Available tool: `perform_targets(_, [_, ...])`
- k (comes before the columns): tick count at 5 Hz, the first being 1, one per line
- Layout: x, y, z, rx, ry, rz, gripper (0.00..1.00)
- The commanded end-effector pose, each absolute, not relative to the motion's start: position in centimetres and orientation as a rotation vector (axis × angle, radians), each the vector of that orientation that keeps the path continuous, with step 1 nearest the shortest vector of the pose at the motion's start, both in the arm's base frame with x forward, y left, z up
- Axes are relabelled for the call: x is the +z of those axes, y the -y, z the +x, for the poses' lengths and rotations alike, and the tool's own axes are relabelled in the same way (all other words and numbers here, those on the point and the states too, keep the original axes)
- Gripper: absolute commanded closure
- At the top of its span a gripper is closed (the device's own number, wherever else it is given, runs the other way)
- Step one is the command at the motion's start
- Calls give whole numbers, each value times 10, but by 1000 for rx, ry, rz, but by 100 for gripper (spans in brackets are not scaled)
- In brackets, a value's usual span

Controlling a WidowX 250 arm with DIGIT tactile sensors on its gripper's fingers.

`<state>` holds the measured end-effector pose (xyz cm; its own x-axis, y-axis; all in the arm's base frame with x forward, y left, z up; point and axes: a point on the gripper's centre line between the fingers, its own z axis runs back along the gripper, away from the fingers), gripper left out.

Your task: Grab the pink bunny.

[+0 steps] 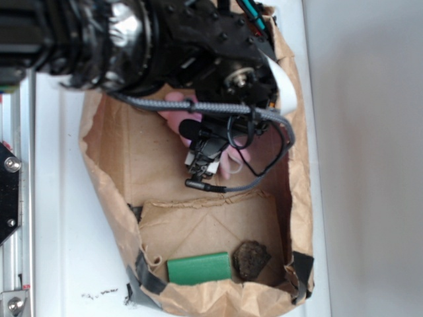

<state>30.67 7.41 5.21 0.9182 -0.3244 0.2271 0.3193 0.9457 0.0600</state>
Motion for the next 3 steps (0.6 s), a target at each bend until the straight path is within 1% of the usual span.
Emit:
perform_targets(1, [49,-77,330,-371,268,97,0])
perform_targets(2, [54,-77,330,-381,288,81,100])
perform_targets(3, [57,-80,326,-379,300,72,100])
